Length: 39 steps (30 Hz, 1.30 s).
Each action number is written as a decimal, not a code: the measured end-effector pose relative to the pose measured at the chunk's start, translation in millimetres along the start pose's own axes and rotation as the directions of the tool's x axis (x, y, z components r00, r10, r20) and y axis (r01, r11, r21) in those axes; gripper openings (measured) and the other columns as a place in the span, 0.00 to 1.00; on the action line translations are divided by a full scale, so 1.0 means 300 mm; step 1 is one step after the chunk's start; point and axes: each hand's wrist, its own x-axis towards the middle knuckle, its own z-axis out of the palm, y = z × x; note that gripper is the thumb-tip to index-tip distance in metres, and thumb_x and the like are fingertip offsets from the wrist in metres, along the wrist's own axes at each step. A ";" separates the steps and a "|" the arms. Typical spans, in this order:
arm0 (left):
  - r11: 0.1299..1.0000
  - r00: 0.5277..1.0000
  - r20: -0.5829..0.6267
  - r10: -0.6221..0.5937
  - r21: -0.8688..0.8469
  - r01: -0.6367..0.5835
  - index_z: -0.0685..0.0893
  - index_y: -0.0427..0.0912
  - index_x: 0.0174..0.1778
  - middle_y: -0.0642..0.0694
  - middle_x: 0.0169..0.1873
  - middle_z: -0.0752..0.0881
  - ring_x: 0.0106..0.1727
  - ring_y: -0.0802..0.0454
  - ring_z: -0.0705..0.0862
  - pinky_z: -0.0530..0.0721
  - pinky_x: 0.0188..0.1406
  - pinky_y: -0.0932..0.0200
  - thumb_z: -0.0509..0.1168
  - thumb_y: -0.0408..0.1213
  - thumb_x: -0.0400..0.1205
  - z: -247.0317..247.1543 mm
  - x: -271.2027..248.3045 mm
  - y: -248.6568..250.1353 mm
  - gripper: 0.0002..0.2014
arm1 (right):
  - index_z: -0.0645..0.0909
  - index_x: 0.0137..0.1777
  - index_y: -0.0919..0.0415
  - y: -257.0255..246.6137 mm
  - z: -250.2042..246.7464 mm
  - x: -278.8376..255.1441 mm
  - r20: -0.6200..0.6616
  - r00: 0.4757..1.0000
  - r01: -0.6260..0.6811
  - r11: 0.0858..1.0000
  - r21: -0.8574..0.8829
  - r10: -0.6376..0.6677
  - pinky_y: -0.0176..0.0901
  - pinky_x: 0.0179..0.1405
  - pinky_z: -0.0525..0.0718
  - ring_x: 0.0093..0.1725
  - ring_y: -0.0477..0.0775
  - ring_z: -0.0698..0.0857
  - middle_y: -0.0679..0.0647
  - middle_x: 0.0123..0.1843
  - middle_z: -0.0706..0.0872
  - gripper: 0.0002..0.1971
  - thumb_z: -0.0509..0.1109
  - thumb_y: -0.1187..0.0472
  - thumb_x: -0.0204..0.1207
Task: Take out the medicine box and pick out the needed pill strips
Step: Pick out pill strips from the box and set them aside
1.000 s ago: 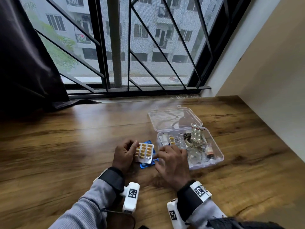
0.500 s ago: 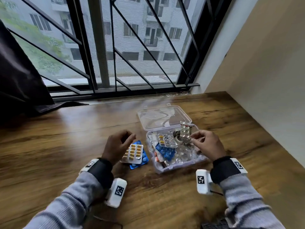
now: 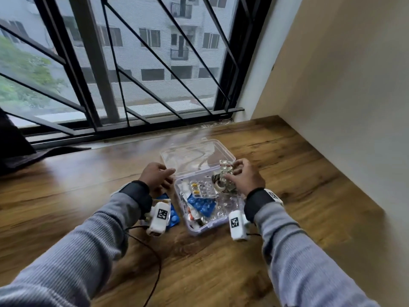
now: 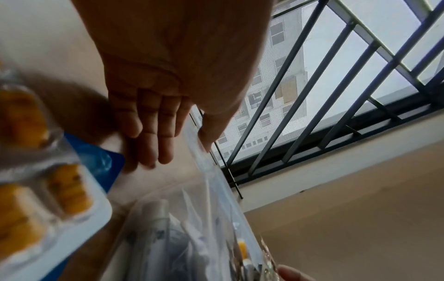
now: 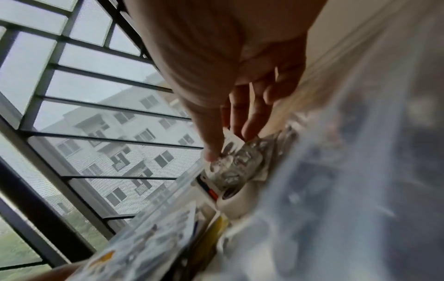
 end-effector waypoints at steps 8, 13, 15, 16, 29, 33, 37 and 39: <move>0.998 1.000 -0.004 0.031 -0.050 -0.031 0.78 0.33 0.53 0.35 0.36 0.86 0.16 0.60 0.82 0.77 0.13 0.68 0.73 0.30 0.77 -0.028 -0.004 0.021 0.13 | 0.85 0.43 0.57 0.079 -0.070 -0.032 0.264 0.962 -0.110 0.986 0.125 0.074 0.52 0.41 0.91 0.38 0.49 0.89 0.54 0.42 0.91 0.13 0.85 0.59 0.62; 0.985 0.988 -0.044 0.147 -0.088 -0.150 0.75 0.34 0.59 0.42 0.38 0.85 0.31 0.51 0.86 0.80 0.21 0.68 0.72 0.21 0.74 -0.036 -0.028 0.050 0.20 | 0.86 0.40 0.50 0.118 -0.127 -0.052 0.005 1.000 0.008 0.999 0.053 -0.008 0.48 0.45 0.88 0.42 0.48 0.89 0.45 0.40 0.91 0.09 0.80 0.48 0.66; 0.970 0.971 -0.058 0.231 -0.067 -0.234 0.76 0.35 0.56 0.41 0.41 0.86 0.39 0.45 0.84 0.80 0.25 0.70 0.68 0.17 0.75 -0.042 -0.051 0.060 0.17 | 0.85 0.40 0.48 0.134 -0.158 -0.062 -0.191 0.981 0.019 0.982 0.187 0.017 0.51 0.45 0.89 0.41 0.54 0.90 0.48 0.40 0.90 0.03 0.74 0.52 0.72; 0.959 0.961 -0.059 0.270 -0.067 -0.274 0.76 0.33 0.56 0.39 0.43 0.86 0.41 0.44 0.84 0.80 0.27 0.72 0.65 0.15 0.75 -0.044 -0.066 0.065 0.16 | 0.84 0.41 0.47 0.141 -0.172 -0.066 -0.293 0.956 0.042 0.969 0.242 0.032 0.53 0.45 0.89 0.42 0.57 0.90 0.49 0.41 0.90 0.02 0.71 0.53 0.74; 0.820 0.819 -0.088 0.567 0.156 -0.550 0.89 0.52 0.41 0.49 0.48 0.91 0.53 0.65 0.85 0.79 0.56 0.69 0.59 0.27 0.66 0.093 -0.378 -0.001 0.19 | 0.87 0.48 0.51 0.167 -0.242 -0.141 -0.307 0.880 0.433 0.877 0.209 -0.362 0.36 0.47 0.83 0.51 0.47 0.86 0.44 0.50 0.90 0.11 0.71 0.69 0.75; 0.708 0.792 0.134 0.596 0.377 -0.597 0.91 0.51 0.42 0.46 0.54 0.91 0.60 0.49 0.86 0.80 0.65 0.51 0.59 0.43 0.65 0.163 -0.426 -0.029 0.17 | 0.89 0.50 0.49 0.209 -0.231 -0.160 -0.034 0.857 0.514 0.858 -0.014 -0.514 0.42 0.63 0.78 0.60 0.44 0.82 0.42 0.56 0.89 0.11 0.78 0.64 0.70; 0.590 0.768 0.195 0.611 0.535 -0.605 0.87 0.46 0.54 0.39 0.66 0.84 0.68 0.41 0.80 0.74 0.69 0.48 0.68 0.58 0.69 0.235 -0.437 -0.052 0.24 | 0.86 0.63 0.49 0.221 -0.208 -0.163 0.356 0.823 0.499 0.863 -0.080 -0.443 0.29 0.65 0.73 0.70 0.42 0.76 0.43 0.73 0.79 0.24 0.82 0.62 0.66; 0.595 0.774 0.170 0.610 0.547 -0.589 0.85 0.45 0.58 0.40 0.68 0.81 0.71 0.42 0.77 0.72 0.70 0.51 0.74 0.58 0.68 0.261 -0.435 -0.065 0.27 | 0.83 0.66 0.47 0.237 -0.207 -0.155 0.403 0.815 0.477 0.877 -0.055 -0.418 0.19 0.62 0.69 0.71 0.39 0.74 0.41 0.75 0.77 0.30 0.84 0.62 0.62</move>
